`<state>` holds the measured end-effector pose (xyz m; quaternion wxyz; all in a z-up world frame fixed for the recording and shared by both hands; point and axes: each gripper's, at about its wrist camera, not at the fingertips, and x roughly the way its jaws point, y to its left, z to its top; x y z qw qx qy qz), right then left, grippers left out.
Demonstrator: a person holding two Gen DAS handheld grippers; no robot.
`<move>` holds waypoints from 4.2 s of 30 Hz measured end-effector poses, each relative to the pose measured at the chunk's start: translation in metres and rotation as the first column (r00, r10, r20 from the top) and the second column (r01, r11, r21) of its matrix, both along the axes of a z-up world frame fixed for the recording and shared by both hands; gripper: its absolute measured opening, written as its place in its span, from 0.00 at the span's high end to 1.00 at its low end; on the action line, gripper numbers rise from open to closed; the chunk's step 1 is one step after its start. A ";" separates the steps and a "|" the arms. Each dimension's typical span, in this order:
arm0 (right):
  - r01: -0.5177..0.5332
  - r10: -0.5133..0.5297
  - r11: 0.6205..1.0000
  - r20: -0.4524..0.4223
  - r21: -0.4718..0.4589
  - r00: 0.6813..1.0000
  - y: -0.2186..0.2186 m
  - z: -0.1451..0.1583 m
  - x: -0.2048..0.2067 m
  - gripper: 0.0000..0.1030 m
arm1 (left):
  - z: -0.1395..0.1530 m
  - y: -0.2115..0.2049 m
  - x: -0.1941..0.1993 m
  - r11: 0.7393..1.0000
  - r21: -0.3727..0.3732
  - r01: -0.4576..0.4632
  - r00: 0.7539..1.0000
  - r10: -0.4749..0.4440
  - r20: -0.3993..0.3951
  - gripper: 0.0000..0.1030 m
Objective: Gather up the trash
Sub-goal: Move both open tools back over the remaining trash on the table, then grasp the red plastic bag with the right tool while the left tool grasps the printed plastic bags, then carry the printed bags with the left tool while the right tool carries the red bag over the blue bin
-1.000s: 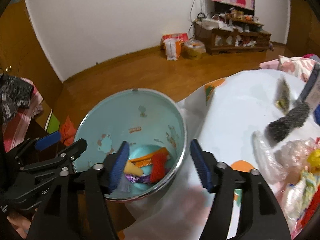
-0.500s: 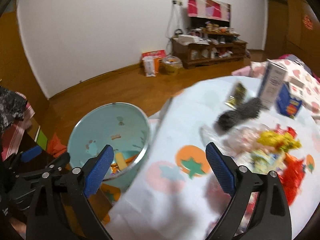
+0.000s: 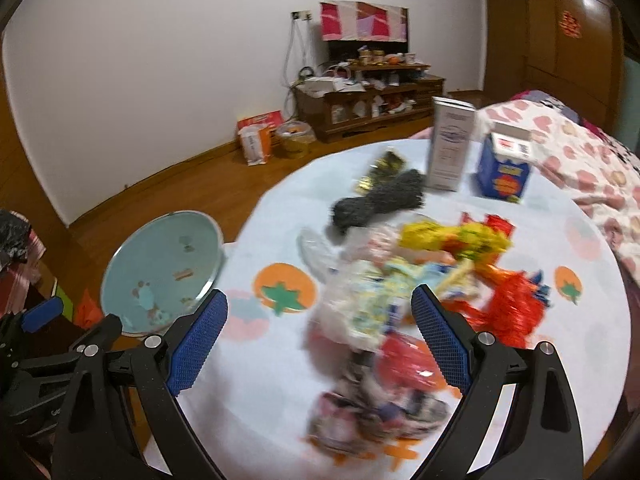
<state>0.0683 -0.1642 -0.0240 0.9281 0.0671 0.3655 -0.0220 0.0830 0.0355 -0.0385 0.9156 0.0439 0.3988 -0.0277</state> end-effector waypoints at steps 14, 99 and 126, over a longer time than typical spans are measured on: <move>0.226 -0.227 0.974 -0.017 -0.024 0.974 -0.108 -0.022 -0.063 0.15 | -0.017 -0.063 -0.015 0.992 0.022 0.124 0.991 -0.123 -0.045 0.08; 0.023 -0.024 0.999 0.025 0.033 0.999 -0.038 0.008 -0.052 0.79 | 0.035 -0.031 -0.018 0.990 -0.031 0.136 0.984 -0.131 0.117 0.52; -0.209 0.209 0.978 -0.004 0.026 0.978 0.087 0.003 0.024 0.79 | 0.017 0.069 0.025 0.994 -0.016 -0.112 0.991 0.112 0.074 0.52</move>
